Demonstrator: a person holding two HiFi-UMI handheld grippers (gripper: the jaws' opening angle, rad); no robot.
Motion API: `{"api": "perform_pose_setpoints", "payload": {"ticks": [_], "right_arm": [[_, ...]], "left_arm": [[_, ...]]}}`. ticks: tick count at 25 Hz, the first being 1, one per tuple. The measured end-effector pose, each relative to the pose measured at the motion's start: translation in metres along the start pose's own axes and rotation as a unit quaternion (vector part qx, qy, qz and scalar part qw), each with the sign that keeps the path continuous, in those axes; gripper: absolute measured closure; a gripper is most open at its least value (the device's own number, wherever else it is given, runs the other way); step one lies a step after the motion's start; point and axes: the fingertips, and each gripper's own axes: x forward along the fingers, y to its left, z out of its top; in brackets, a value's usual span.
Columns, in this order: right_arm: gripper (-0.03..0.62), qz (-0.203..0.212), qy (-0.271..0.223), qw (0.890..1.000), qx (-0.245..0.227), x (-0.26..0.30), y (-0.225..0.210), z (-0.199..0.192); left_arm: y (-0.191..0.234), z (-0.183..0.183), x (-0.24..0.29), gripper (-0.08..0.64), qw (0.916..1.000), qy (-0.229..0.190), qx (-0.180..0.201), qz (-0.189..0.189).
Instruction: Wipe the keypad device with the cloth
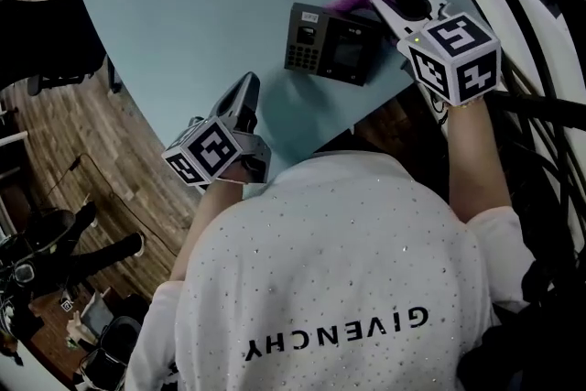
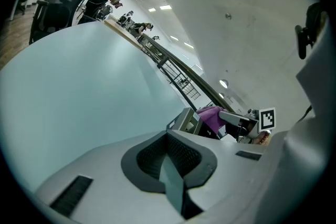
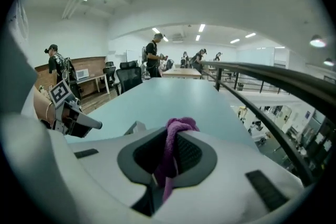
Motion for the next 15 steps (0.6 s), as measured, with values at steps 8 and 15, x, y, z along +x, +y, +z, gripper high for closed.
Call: {"api": "perform_pose_setpoints", "payload": {"ticks": [8, 15], "right_arm": [[0.565, 0.024, -0.035, 0.996, -0.084, 0.052, 0.088, 0.085], [0.563, -0.029, 0.102, 0.984, -0.143, 0.096, 0.101, 0.02]], "left_arm": [[0.013, 0.022, -0.047, 0.558, 0.9946, 0.004, 0.076, -0.07], [0.047, 0.014, -0.07, 0.558, 0.9973, 0.011, 0.043, -0.058]]}}
